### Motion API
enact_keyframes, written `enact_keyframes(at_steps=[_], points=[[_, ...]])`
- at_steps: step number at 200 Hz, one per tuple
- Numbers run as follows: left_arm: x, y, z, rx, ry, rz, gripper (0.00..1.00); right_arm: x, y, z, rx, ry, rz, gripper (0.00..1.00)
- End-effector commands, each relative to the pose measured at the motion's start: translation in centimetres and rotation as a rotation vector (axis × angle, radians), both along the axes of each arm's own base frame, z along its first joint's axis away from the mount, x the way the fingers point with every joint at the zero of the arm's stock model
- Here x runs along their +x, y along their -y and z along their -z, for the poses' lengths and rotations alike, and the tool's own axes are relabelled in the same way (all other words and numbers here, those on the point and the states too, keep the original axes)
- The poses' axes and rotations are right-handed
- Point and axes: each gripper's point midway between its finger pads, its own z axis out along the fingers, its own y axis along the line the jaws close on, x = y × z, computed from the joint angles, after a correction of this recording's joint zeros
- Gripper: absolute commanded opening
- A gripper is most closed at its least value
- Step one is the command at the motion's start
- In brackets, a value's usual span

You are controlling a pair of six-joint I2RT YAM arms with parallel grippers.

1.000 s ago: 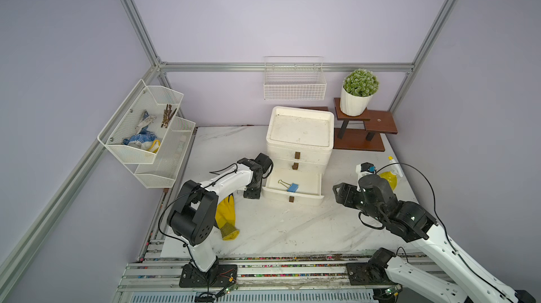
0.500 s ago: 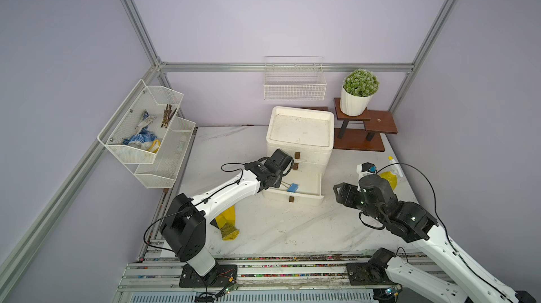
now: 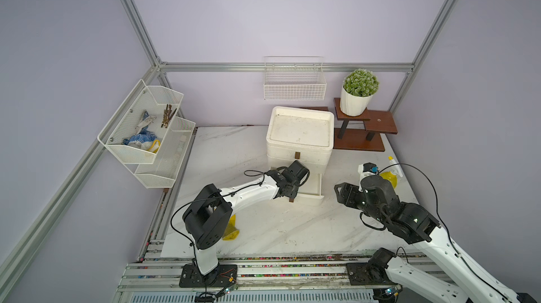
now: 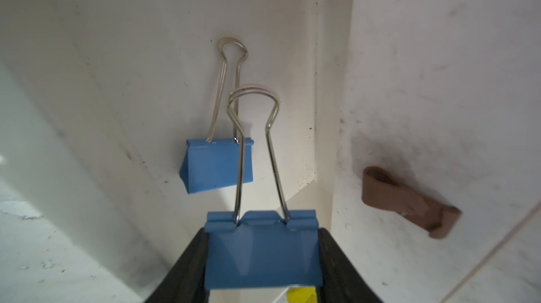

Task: Put the binder clips in the drawer according to color
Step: Place the binder clip in the drawer, then close the drawer in the storage box.

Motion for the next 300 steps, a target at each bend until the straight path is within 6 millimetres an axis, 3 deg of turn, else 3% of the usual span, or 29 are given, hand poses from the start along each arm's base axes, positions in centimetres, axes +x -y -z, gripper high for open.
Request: enact_keyframes(at_steps=[1,29,51,70,94,111,126,142,161,178,196,212,274,300], points=[[-0.9,-0.2,0.1,0.018,-0.111,-0.036,0.68,-0.2,0.6,0.0,-0.007,-0.001,0.021,0.74],[-0.5,-0.6,-0.4,0.027,-0.104,-0.070,0.76,-0.3,0.6,0.3,-0.008,-0.009,0.019,0.74],[0.1,-0.4,-1.3,0.019,-0.077,-0.065,0.76,-0.3,0.5,0.4,-0.006,-0.010,0.019,0.74],[0.6,-0.7,-3.4,0.040,0.001,-0.038,0.72,-0.2,0.6,0.3,-0.012,-0.007,0.021,0.74],[1.1,-1.2,-7.4,0.166,0.212,0.155,0.71,-0.1,0.8,0.5,-0.022,-0.002,0.023,0.74],[0.3,-1.5,-8.6,0.288,0.333,0.357,0.70,-0.1,1.0,0.4,-0.035,0.009,0.029,0.74],[-1.4,-1.9,-7.8,0.445,0.371,0.532,0.68,0.1,1.2,0.3,-0.043,0.025,0.034,0.75],[-4.3,-2.5,-5.0,0.513,0.342,0.631,0.63,0.3,1.0,0.4,-0.046,0.028,0.031,0.75],[-7.3,-1.4,-1.8,0.526,0.384,0.710,0.57,0.6,0.7,0.7,-0.043,0.021,0.029,0.75],[-8.5,-0.3,0.5,0.522,0.428,0.740,0.48,0.8,0.3,0.8,-0.026,0.017,0.025,0.75],[-8.2,-1.0,2.7,0.532,0.406,0.672,0.43,0.9,0.0,0.6,-0.013,0.017,0.020,0.75],[-7.3,-1.2,3.2,0.566,0.460,0.639,0.42,0.9,0.1,0.4,-0.016,0.019,0.022,0.74],[-4.1,-0.4,2.4,0.674,0.672,0.486,0.49,0.6,0.1,1.5,-0.023,-0.002,0.018,0.74],[-1.8,0.1,2.2,0.704,0.688,0.455,0.54,0.6,0.2,1.3,-0.026,0.004,0.019,0.74]])
